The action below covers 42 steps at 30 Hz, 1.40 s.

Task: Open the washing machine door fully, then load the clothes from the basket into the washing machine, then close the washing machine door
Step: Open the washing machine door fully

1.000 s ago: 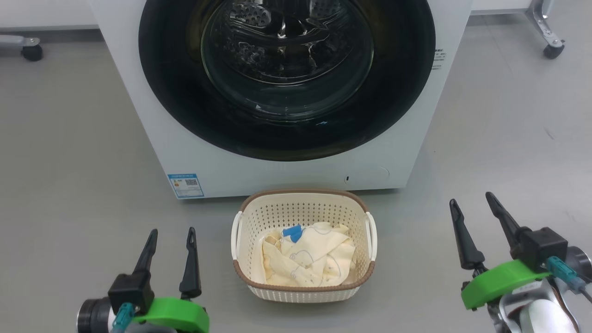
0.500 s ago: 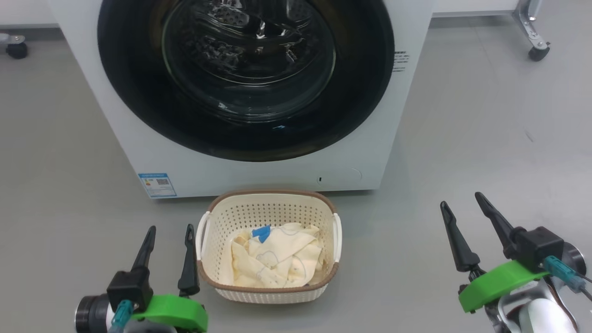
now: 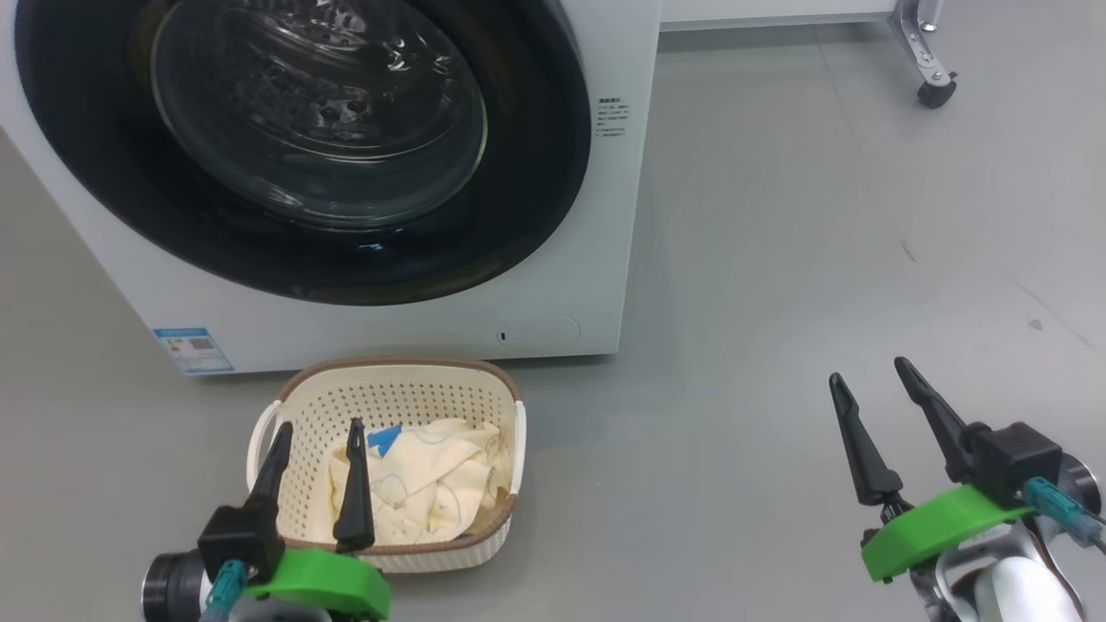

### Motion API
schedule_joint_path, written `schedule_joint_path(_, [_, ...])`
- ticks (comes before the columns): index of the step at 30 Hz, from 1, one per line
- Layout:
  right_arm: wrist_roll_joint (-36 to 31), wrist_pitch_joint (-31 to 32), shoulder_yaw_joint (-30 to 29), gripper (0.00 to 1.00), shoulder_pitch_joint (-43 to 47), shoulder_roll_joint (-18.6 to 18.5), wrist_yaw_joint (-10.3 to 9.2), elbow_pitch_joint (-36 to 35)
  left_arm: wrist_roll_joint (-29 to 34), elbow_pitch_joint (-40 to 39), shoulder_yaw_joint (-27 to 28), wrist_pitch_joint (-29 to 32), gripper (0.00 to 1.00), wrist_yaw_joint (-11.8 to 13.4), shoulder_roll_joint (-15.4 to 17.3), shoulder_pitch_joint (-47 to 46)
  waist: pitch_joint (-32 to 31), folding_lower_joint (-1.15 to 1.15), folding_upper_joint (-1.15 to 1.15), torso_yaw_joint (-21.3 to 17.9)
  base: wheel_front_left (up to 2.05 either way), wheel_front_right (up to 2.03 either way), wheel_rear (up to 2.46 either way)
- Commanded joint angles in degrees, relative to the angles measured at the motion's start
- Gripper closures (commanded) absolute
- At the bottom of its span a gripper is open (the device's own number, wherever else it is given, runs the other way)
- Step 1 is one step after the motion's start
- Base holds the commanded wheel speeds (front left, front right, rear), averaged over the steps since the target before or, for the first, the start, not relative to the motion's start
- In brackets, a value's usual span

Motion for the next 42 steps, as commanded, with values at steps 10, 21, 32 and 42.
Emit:
schedule_joint_path(10, [0.31,-0.96,0.8,0.0,-2.99,-0.87,-0.19,-2.14,-0.26,-2.91,1.76,-0.8,0.0,0.21,0.73,-2.58,0.64,0.0,0.0,-0.25,0.71,0.71,-1.43])
schedule_joint_path(21, [0.45,-1.11,0.69,0.0,-3.32,-0.87,-0.19,-2.14,-0.01,-3.38,2.09,-0.8,0.0,0.5,0.62,-2.76,1.29,0.0,0.0,-0.53,0.06,0.06,-0.12])
schedule_joint_path(32, [0.54,-1.3,0.77,0.0,-3.54,-0.87,-0.19,-2.08,0.06,-3.33,2.3,-0.81,0.0,0.66,0.49,-2.99,1.72,0.0,0.0,-0.59,0.0,0.0,0.0])
schedule_joint_path(42, [0.49,-1.27,0.72,0.0,-4.11,-0.87,-0.19,-2.43,0.37,-3.51,2.36,-0.81,0.0,0.83,0.38,-3.55,3.01,0.0,0.0,-0.45,0.0,0.0,0.0])
